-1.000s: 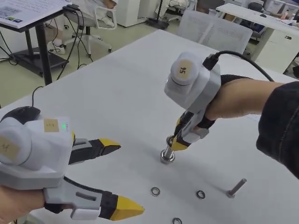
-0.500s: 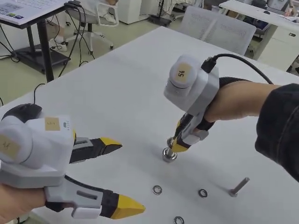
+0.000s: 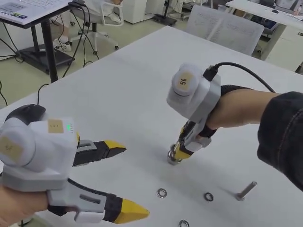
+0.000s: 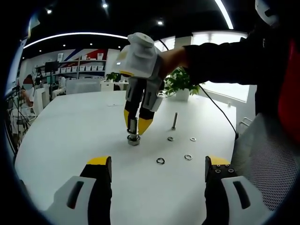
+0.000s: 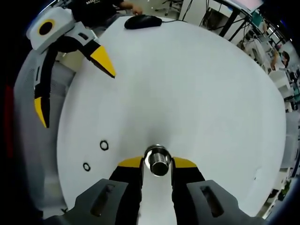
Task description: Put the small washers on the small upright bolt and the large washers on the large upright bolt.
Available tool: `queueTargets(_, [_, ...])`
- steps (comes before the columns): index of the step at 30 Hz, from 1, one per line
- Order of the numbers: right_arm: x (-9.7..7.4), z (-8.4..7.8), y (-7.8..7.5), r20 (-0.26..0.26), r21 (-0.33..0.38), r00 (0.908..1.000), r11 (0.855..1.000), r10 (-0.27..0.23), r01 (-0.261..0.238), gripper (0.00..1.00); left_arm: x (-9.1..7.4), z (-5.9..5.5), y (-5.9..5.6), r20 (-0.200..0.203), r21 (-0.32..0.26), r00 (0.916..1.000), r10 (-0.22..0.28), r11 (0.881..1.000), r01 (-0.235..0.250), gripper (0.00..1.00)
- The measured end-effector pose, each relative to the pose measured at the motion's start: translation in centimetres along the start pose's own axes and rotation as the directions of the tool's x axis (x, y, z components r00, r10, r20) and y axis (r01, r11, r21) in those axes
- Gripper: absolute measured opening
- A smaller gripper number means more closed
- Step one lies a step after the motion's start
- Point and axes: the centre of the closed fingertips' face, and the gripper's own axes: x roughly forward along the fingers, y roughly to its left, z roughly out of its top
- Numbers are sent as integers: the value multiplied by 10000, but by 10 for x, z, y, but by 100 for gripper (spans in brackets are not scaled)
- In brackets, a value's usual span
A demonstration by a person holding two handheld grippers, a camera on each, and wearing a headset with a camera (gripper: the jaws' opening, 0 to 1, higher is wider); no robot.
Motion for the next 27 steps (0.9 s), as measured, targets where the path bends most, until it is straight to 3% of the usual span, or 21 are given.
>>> queueTargets(27, [14,-7,0,11,168,9997,9996,226,-226,24,3,-5,-1,-146,-93,9998,-112,9999,111,80])
